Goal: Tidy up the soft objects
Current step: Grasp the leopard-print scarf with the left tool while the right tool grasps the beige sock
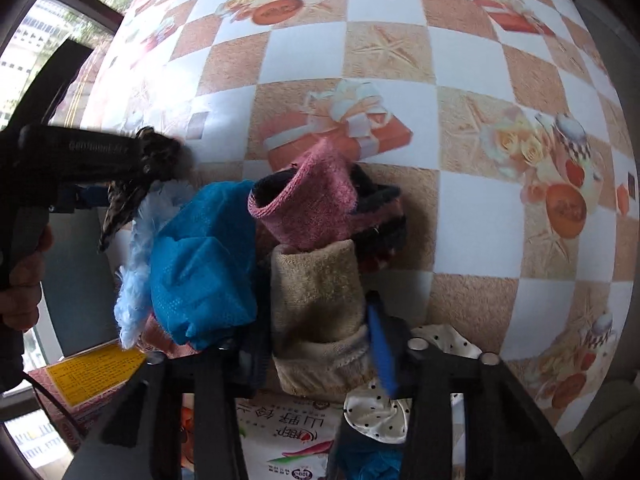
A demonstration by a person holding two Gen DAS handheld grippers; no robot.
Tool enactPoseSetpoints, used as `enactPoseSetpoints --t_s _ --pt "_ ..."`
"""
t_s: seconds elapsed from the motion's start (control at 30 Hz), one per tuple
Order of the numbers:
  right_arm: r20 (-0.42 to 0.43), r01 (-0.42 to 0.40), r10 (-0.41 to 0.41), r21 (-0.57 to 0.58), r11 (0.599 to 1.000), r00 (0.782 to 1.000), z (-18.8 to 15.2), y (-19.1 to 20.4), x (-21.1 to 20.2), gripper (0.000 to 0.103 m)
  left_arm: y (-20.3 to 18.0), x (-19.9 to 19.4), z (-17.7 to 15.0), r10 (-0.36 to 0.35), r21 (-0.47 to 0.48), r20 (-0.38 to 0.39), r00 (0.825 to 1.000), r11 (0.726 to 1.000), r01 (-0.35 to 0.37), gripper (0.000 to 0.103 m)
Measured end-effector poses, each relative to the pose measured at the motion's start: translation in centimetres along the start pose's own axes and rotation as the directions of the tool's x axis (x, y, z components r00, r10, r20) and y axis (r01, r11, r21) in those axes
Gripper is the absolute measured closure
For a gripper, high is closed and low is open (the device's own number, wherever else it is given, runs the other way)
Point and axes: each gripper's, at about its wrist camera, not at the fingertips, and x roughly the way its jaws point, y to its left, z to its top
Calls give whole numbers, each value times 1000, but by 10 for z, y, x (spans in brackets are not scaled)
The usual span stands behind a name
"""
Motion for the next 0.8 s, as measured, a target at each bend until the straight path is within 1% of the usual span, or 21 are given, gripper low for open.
enactPoseSetpoints --t_s 0.03,0.07,0.17,0.2,0.27,0.3,0.4,0.43,0.47,0.53,0.6,0.8 --pt "7 -7 7 8 1000 1000 0 -4 -4 68 6 -2 -1 -44 -14 16 999 999 44 77" --pt "12 -15 15 12 1000 1000 -5 -8 -8 68 8 -9 -4 -60 -23 29 998 998 60 77" --pt "39 -30 29 26 999 999 -7 -17 -24 68 15 -23 -9 -60 -17 90 994 998 61 77" --pt "48 -35 33 34 999 998 -6 -21 -29 68 15 -31 -15 -60 -13 104 993 998 62 77" --pt "69 -63 59 55 996 996 -8 -23 -39 68 15 -44 -20 -63 0 135 989 998 64 77" --pt "77 -76 71 63 995 995 -9 -23 -43 68 14 -51 -23 -65 14 157 985 998 64 77" --pt "93 -94 87 82 992 992 -13 -29 -53 68 6 -72 -32 -73 53 186 980 997 65 77" --pt "97 -100 91 91 991 991 -14 -25 -55 68 2 -78 -37 -81 74 199 977 995 67 77" --pt "99 -106 96 102 989 991 -15 -29 -57 68 -3 -88 -42 -83 86 200 976 994 67 77" --pt "105 -118 105 129 985 989 -22 -26 -58 68 -14 -96 -48 -95 118 210 973 990 71 77" --pt "111 -113 97 147 983 989 -28 -28 -62 68 -23 -102 -53 -104 144 211 972 987 75 77" --pt "138 -107 87 153 982 987 -38 -28 -78 68 -29 -119 -74 -113 185 225 968 980 71 77"
